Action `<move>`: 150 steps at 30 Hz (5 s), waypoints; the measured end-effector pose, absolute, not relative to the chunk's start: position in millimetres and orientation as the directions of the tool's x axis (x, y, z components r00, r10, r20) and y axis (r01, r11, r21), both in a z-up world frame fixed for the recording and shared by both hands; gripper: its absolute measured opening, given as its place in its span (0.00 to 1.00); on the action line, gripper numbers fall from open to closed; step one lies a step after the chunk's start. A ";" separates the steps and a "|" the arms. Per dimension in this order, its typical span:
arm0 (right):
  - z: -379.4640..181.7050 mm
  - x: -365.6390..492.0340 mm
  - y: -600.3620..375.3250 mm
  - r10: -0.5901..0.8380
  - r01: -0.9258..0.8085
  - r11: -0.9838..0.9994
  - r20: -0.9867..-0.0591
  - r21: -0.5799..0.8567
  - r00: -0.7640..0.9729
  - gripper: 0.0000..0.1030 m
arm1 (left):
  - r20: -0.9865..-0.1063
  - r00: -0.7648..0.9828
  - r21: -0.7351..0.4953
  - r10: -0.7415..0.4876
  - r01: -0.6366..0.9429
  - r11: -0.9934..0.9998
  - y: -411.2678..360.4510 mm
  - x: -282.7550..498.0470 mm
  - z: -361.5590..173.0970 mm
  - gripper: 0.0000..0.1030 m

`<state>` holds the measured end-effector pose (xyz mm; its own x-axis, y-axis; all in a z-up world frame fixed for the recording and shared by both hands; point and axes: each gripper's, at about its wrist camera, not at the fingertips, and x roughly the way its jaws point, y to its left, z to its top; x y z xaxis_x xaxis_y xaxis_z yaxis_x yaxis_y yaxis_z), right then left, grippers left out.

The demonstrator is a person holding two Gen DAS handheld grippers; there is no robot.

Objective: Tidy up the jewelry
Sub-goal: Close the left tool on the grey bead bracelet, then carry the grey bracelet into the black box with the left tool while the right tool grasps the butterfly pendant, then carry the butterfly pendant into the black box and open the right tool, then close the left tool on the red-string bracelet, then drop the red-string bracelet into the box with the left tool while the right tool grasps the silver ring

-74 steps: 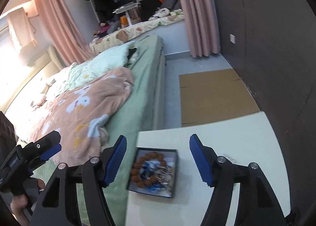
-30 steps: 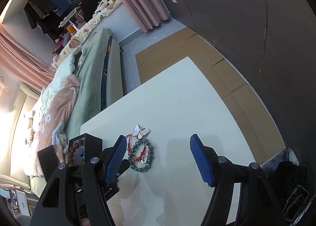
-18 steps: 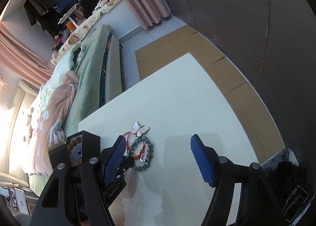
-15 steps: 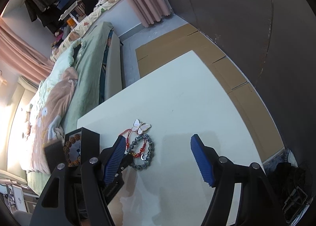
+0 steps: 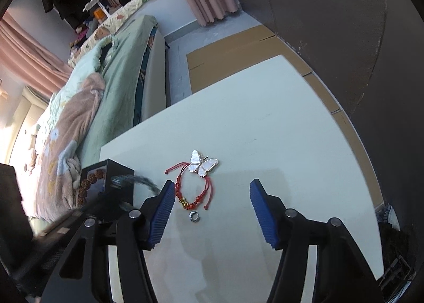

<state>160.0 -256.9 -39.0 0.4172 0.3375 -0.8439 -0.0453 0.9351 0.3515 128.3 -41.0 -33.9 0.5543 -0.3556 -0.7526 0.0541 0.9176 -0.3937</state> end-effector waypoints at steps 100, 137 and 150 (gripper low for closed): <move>-7.3 143.1 -220.9 0.420 -0.108 0.900 -0.778 0.421 0.467 0.93 | -0.753 0.631 -0.344 -0.185 -0.137 0.929 57.3 101.4 -8.4 0.95; -21.2 157.3 -309.8 0.294 0.001 0.944 -0.843 0.330 0.451 0.79 | -0.876 0.440 -0.218 -0.200 0.009 0.976 -86.7 157.5 -94.7 0.29; -28.3 162.9 -293.3 0.264 -0.021 0.959 -0.864 0.282 0.429 0.78 | -0.882 0.445 -0.158 -0.152 0.023 0.987 -96.1 162.4 -104.0 0.08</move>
